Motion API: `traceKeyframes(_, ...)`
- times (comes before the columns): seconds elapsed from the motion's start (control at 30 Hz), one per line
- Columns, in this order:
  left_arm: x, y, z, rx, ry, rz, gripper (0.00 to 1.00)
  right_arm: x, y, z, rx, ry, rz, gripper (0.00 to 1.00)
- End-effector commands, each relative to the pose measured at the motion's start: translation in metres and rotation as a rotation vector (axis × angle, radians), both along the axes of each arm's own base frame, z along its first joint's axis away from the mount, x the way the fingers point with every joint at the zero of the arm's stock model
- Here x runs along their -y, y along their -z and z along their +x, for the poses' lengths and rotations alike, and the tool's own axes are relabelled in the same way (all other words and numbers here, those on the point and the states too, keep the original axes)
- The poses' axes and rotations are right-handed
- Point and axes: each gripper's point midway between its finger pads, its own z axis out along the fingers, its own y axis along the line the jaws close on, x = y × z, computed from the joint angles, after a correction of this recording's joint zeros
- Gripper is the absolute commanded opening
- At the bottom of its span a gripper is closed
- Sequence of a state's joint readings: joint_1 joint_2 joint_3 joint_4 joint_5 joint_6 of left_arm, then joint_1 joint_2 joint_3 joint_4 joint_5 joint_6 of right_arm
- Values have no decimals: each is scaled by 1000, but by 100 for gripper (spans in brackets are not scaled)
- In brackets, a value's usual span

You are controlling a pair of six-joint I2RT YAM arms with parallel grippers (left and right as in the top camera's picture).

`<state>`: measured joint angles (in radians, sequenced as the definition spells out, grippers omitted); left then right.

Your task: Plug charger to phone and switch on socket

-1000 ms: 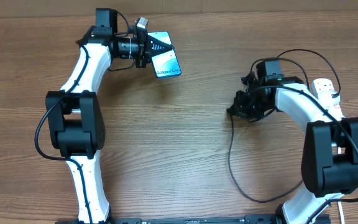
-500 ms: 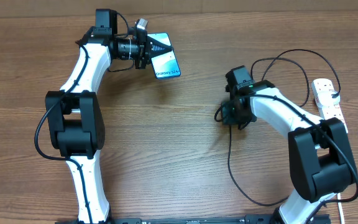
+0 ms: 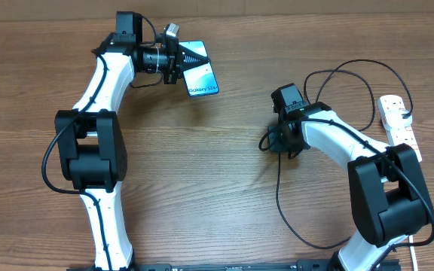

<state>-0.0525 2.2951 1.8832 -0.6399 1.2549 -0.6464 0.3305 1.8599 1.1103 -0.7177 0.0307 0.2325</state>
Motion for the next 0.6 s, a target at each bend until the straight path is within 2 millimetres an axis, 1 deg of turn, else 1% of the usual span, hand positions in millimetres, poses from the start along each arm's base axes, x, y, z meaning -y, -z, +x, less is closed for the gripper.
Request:
traceKeyframes(0.0,4,-17,-4,54,26,-20,4,3,-2,0,13,7,-12,9)
traceKeyframes(0.07,4,-17,-5,51,26,-20,4,3,-2,0,13,7,-12,10)
traceKeyframes(0.23,4,-16,-5,51,27,-19,4,3,-2,0,13,7,-12,18)
traceKeyframes(0.57,5,-16,-5,50,28,-18,4,2,-2,1,18,7,-10,19)
